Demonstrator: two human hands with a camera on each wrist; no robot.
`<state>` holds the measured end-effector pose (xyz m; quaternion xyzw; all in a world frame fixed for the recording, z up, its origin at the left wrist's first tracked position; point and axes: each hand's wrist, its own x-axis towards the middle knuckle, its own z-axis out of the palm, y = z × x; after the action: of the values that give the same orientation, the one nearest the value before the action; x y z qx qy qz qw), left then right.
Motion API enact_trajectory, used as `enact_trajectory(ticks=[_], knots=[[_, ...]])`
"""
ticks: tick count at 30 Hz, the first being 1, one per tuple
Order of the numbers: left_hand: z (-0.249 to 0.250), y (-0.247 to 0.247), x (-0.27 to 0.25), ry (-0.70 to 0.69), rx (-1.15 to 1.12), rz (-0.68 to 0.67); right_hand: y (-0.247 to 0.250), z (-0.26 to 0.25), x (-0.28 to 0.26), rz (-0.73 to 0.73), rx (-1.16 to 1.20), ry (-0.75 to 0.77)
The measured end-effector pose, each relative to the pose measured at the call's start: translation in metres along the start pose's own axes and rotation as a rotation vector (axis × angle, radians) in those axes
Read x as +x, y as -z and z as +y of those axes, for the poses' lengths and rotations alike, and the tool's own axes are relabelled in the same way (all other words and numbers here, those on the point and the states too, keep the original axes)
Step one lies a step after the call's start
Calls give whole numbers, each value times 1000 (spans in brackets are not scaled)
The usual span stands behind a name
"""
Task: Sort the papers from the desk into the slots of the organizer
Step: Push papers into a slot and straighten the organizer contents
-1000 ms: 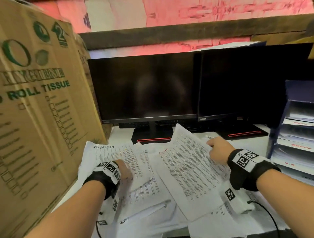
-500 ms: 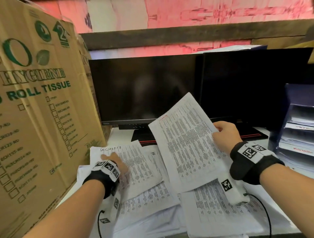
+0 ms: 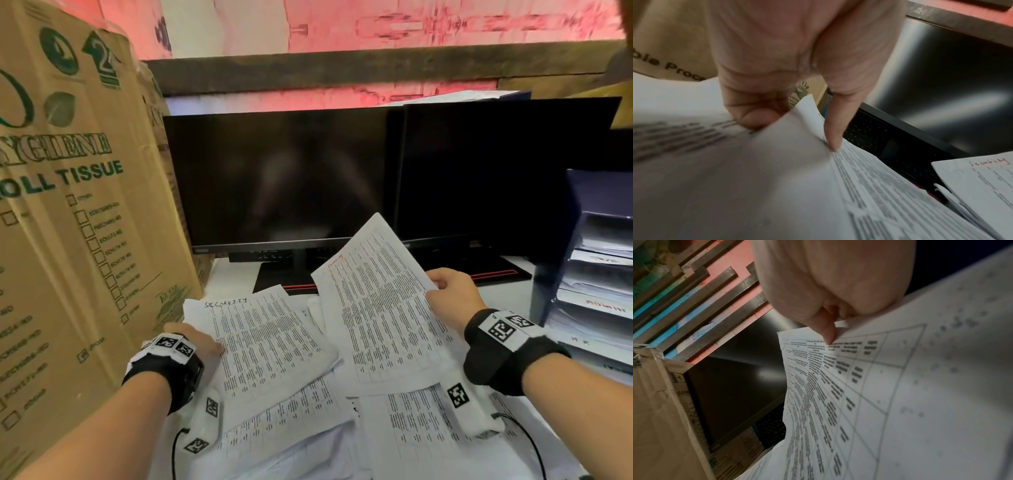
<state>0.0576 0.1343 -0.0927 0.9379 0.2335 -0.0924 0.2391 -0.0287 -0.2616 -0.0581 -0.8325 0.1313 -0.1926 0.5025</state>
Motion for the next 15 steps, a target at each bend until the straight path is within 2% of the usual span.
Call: enact_trajectory(ticks=[4,7,11,15], knots=[[6,-4,1,-73,-184,48,1,3,0,-15,-3,0],[11,0,-2,-173,-490,104,4,2,-1,8,-25,13],[25,19,-27,-323,-684,319,13,-6,-3,136,-16,58],[42,43,-53,-497,-912,397,30,-27,-3,279,118,130]])
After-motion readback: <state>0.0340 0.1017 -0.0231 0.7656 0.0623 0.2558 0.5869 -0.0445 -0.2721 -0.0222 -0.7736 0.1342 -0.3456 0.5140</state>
